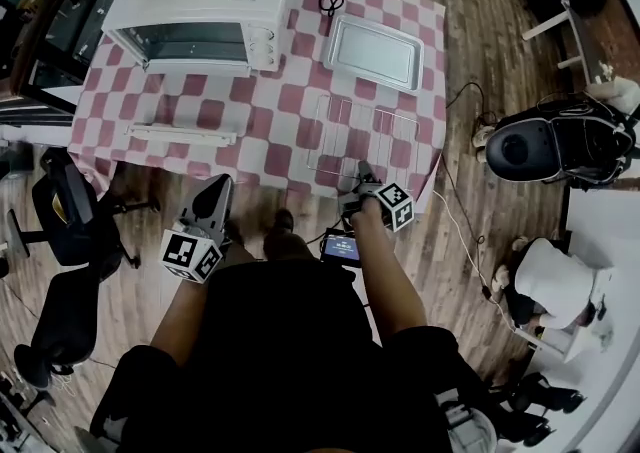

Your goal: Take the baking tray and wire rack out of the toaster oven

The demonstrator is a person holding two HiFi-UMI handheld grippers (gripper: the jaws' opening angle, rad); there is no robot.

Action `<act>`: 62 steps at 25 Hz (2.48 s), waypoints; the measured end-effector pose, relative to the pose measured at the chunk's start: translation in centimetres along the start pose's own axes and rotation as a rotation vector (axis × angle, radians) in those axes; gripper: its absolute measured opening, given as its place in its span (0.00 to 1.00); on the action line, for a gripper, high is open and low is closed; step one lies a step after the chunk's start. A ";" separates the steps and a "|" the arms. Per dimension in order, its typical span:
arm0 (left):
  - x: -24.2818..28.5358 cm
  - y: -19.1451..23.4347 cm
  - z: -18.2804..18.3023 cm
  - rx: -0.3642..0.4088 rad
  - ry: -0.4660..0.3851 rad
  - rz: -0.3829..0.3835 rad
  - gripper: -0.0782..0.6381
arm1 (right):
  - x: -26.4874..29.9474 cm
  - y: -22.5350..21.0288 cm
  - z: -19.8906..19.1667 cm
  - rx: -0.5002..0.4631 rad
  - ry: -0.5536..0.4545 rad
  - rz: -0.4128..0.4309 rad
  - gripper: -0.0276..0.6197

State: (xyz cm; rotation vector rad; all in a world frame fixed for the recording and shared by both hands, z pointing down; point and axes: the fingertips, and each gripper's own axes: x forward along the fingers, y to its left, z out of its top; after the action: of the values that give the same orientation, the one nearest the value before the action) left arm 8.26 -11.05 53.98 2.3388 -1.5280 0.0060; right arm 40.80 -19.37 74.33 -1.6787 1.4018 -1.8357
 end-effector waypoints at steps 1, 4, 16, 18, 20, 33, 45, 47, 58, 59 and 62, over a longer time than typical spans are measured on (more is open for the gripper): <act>-0.1 0.1 -0.1 -0.004 0.000 0.003 0.10 | -0.2 -0.1 -0.1 -0.007 0.005 -0.013 0.27; -0.4 0.1 -0.1 -0.015 -0.003 0.011 0.10 | -1.0 -0.8 -0.2 0.007 0.018 -0.045 0.27; -0.1 -0.5 1.1 0.024 0.020 -0.057 0.10 | -4.1 -1.2 -1.9 0.170 0.015 0.111 0.27; -0.2 -0.7 1.4 0.037 0.021 -0.088 0.10 | -5.3 1.7 -2.4 0.157 0.010 0.245 0.27; -0.4 -0.8 2.1 0.051 0.016 -0.120 0.10 | -7.4 6.1 -2.7 0.079 -0.019 0.403 0.27; -11.2 1.5 9.3 0.129 -0.147 -0.259 0.10 | -29.3 29.2 -13.1 -1.007 -0.511 1.008 0.07; -24.5 2.5 10.0 0.230 -0.208 -0.254 0.10 | -36.2 28.1 -31.4 -1.440 -0.518 0.867 0.07; -25.8 2.4 9.8 0.236 -0.214 -0.243 0.10 | -37.1 27.2 -32.7 -1.441 -0.525 0.841 0.05; -30.2 1.2 6.9 0.189 -0.238 -0.208 0.10 | -39.1 20.7 -35.4 -1.401 -0.519 0.697 0.05; -30.5 0.7 6.6 0.201 -0.237 -0.205 0.10 | -39.2 19.9 -35.2 -1.391 -0.514 0.676 0.05; -31.8 -1.0 5.4 0.218 -0.227 -0.196 0.10 | -40.0 17.8 -35.4 -1.375 -0.489 0.656 0.05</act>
State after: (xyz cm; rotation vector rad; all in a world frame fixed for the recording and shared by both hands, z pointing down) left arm -5.18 15.97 42.59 2.7357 -1.4538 -0.1532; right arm 14.14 17.90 41.58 -1.5063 2.6767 0.0796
